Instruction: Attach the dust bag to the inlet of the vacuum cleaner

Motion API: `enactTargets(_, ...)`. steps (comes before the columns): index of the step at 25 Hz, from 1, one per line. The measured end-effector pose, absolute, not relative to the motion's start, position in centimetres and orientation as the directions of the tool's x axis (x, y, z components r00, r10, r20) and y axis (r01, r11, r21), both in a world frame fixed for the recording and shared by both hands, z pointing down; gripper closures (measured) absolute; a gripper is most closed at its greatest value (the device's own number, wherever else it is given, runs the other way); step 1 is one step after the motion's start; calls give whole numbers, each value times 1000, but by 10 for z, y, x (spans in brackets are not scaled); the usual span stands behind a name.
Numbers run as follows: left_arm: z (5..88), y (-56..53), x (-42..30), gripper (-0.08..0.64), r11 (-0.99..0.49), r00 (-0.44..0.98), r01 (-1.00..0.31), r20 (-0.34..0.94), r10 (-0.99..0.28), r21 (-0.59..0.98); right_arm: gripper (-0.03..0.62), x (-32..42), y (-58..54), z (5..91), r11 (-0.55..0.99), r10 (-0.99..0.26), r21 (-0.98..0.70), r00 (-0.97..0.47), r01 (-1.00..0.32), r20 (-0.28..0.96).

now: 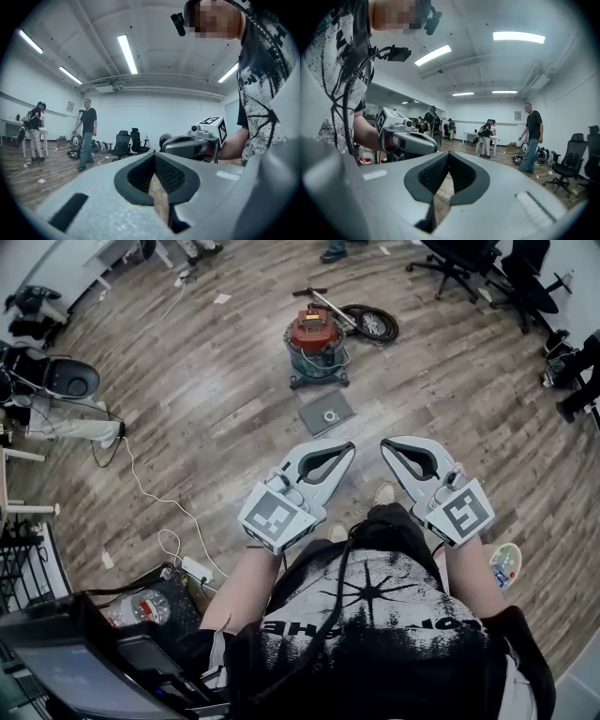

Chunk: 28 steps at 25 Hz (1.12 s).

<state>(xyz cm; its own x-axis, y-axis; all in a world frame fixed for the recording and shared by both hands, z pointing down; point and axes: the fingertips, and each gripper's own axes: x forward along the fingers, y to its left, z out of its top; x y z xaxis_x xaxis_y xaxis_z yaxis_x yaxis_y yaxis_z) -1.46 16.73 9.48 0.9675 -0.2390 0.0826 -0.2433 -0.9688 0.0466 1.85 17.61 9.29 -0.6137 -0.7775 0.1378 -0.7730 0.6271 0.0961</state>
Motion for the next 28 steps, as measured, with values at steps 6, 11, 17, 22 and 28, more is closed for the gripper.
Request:
enactTargets(6, 95, 107, 9, 560, -941, 946, -322, 75, -315, 106, 584, 41, 112, 96, 695, -719, 97, -685, -713, 119)
enactTargets(11, 83, 45, 32, 560, -896, 900, -435, 83, -428, 88, 584, 66, 47, 83, 772, -634, 137, -768, -620, 97)
enactTargets(17, 81, -13, 64, 560, -837, 843, -538, 75, -533, 99, 584, 104, -10, 68, 830, -544, 189, -837, -524, 69)
enactTargets(22, 83, -44, 98, 560, -812, 817, -577, 94, -570, 90, 584, 138, -41, 76, 858, -505, 158, -860, -489, 77)
enactTargets(28, 81, -68, 117, 560, -791, 793, -608, 96, -602, 59, 584, 155, -65, 79, 875, -476, 144, -876, -463, 77)
